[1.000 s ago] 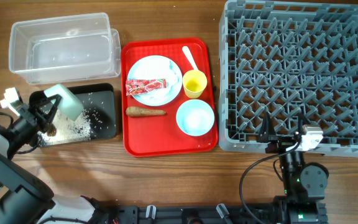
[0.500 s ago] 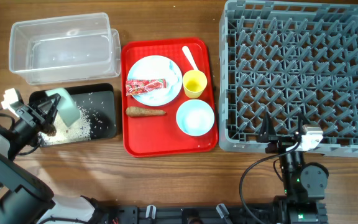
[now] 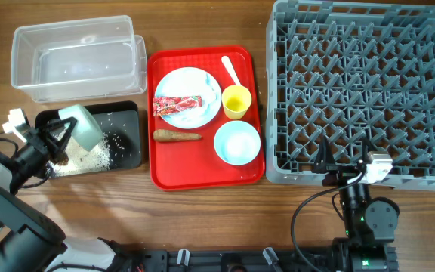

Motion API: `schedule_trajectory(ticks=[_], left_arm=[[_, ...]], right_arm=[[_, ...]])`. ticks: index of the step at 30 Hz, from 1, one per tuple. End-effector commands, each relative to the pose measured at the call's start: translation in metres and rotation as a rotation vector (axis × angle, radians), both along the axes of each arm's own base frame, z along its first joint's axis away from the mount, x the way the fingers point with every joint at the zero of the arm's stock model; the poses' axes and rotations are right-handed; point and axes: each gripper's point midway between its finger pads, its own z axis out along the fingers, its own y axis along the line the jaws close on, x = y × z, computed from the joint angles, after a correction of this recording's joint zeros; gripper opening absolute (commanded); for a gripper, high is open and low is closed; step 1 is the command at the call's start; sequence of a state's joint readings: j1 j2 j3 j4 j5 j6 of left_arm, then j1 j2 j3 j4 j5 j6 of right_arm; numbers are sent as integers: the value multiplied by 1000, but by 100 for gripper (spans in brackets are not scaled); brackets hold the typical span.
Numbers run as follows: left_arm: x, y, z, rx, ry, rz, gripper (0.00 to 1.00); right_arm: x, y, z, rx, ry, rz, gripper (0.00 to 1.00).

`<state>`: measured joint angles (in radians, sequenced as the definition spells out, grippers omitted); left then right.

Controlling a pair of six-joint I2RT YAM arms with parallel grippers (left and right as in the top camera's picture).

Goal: Sort waste into correct bins and load items into the dishwasher rack
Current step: 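Carry the bowl over the black tray and tip rice out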

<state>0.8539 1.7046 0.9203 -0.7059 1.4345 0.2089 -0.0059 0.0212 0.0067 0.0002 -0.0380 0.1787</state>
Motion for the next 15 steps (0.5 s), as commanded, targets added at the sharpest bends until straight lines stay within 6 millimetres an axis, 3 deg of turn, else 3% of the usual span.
schedule_trajectory(ticks=[1, 3, 5, 6, 9, 11, 13, 15], left_arm=[[-1, 3, -4, 45, -8, 6, 4], [2, 6, -2, 71, -43, 5, 4], [1, 2, 23, -27, -149, -8, 4], [0, 1, 25, -57, -138, -8, 4], [1, 3, 19, 5, -142, -5, 4], [-3, -2, 24, -125, -81, 0, 4], [-4, -4, 26, -60, -135, -6, 4], [-4, -4, 27, -108, -95, -1, 4]], right_arm=[[0, 1, 1, 7, -5, 11, 100], [0, 1, 1, 8, -5, 10, 100], [0, 1, 1, 7, -5, 10, 100], [0, 1, 1, 8, -5, 10, 100], [0, 1, 1, 8, -5, 11, 100], [0, 1, 1, 7, -5, 10, 100], [0, 1, 1, 8, -5, 10, 100], [0, 1, 1, 7, -5, 11, 100]])
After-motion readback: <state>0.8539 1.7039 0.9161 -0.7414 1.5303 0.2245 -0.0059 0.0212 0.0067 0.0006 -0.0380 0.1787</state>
